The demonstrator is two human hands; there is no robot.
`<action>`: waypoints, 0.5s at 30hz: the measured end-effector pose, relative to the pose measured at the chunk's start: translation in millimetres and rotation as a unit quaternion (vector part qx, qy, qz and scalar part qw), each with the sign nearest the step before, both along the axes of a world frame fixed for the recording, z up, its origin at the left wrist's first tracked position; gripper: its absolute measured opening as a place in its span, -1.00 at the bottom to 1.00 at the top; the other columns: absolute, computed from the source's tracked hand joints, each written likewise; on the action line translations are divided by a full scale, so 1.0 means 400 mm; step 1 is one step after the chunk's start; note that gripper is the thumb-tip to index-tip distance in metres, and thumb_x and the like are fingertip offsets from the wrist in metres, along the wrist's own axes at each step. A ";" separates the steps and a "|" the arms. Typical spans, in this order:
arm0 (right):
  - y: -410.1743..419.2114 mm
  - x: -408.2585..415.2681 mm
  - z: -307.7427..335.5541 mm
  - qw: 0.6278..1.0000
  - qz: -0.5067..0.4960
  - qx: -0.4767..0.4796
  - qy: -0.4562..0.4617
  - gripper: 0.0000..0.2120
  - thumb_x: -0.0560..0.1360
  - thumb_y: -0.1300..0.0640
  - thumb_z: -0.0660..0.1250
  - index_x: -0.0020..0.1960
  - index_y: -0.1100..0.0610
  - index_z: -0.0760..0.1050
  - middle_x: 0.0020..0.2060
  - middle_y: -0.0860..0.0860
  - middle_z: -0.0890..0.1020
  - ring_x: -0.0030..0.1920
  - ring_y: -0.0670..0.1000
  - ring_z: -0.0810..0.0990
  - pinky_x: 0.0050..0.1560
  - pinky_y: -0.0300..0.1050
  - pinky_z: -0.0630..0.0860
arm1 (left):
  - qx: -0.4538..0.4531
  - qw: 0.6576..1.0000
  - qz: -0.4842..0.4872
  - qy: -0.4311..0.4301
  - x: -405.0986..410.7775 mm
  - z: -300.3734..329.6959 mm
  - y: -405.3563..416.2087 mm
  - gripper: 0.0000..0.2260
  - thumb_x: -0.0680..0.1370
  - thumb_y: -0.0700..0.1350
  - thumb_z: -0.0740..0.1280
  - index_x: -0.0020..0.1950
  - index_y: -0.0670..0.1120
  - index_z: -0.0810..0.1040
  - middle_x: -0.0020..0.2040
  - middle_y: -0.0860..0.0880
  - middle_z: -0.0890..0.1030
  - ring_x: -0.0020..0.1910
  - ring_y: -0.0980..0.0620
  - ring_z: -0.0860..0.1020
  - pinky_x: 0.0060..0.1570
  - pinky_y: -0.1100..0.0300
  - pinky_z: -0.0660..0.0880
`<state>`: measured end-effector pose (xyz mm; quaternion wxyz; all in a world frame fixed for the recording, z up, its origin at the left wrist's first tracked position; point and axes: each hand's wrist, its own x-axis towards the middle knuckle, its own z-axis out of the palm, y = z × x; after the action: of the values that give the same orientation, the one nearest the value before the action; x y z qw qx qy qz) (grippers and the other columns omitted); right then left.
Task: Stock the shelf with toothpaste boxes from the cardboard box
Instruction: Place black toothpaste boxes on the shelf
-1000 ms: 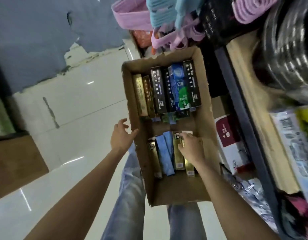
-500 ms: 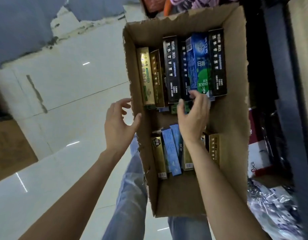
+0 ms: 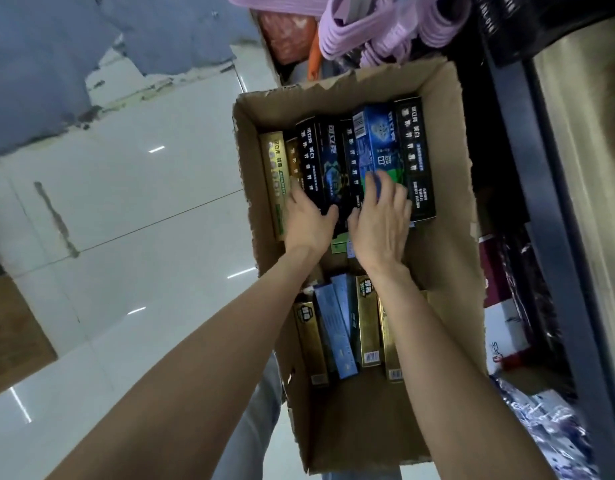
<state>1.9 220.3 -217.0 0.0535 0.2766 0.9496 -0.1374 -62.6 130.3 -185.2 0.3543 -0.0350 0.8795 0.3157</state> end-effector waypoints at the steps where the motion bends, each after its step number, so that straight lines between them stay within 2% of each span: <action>1: 0.011 -0.012 -0.004 0.999 -0.018 0.013 -0.024 -0.37 0.47 0.07 0.35 0.45 0.21 0.21 0.41 0.19 0.30 0.34 0.19 0.32 0.29 0.06 0.31 | -0.016 1.000 0.000 -0.001 -0.012 -0.019 0.009 -0.25 0.54 -0.03 0.32 0.54 -0.19 -0.08 0.48 -0.23 0.18 0.47 -0.16 0.16 0.42 0.04 0.15; 5: 0.040 -0.031 -0.019 0.997 -0.021 -0.017 -0.072 -0.27 0.52 0.01 0.31 0.52 0.21 0.02 0.50 0.16 0.16 0.46 0.15 0.17 0.40 0.06 0.14 | -0.052 0.998 -0.018 0.013 -0.030 -0.055 0.029 -0.24 0.52 -0.01 0.36 0.53 -0.21 -0.02 0.46 -0.26 0.16 0.46 -0.19 0.15 0.42 0.03 0.16; 9: 0.007 -0.017 -0.014 0.991 -0.025 -0.118 -0.054 -0.24 0.51 0.07 0.32 0.54 0.13 -0.05 0.54 0.07 0.01 0.53 0.17 -0.06 0.48 0.18 0.02 | -0.029 0.999 0.016 0.028 -0.029 -0.044 0.032 -0.30 0.50 -0.09 0.39 0.49 -0.22 0.07 0.40 -0.26 0.22 0.40 -0.20 0.24 0.39 -0.01 0.24; 10: -0.002 -0.013 -0.011 0.989 -0.028 -0.142 -0.043 -0.25 0.51 0.10 0.33 0.54 0.11 -0.03 0.54 0.05 0.00 0.52 0.21 -0.04 0.47 0.23 0.05 | -0.021 0.999 0.023 0.029 -0.027 -0.039 0.030 -0.32 0.50 -0.11 0.39 0.48 -0.22 0.08 0.39 -0.25 0.23 0.38 -0.20 0.27 0.37 -0.03 0.27; 12: -0.012 -0.010 -0.010 0.985 -0.038 -0.166 -0.006 -0.28 0.48 0.16 0.36 0.52 0.09 0.07 0.52 0.06 0.06 0.47 0.25 0.15 0.39 0.25 0.25 | -0.005 0.999 0.031 0.024 -0.025 -0.030 0.022 -0.34 0.50 -0.13 0.38 0.47 -0.21 0.08 0.39 -0.24 0.21 0.36 -0.19 0.29 0.34 -0.03 0.31; 14: -0.014 -0.013 -0.004 0.984 -0.047 -0.169 0.032 -0.31 0.45 0.24 0.39 0.48 0.14 0.16 0.48 0.11 0.15 0.35 0.18 0.36 0.26 0.10 0.47 | 0.008 0.999 0.026 0.017 -0.026 -0.017 0.017 -0.35 0.51 -0.15 0.38 0.45 -0.21 0.07 0.41 -0.22 0.21 0.38 -0.16 0.29 0.32 0.03 0.31; 15: -0.014 -0.015 0.005 0.981 -0.058 -0.181 0.047 -0.32 0.44 0.26 0.39 0.48 0.15 0.17 0.46 0.13 0.16 0.33 0.14 0.39 0.23 0.03 0.50 | 0.017 1.000 0.024 0.012 -0.028 -0.010 0.014 -0.36 0.50 -0.16 0.38 0.44 -0.20 0.08 0.41 -0.20 0.24 0.38 -0.15 0.31 0.30 0.06 0.32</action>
<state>-4.2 214.9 -215.1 0.0496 0.3099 0.8931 -0.3224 -73.6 135.9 -189.0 0.3362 -0.0461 0.8775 0.3389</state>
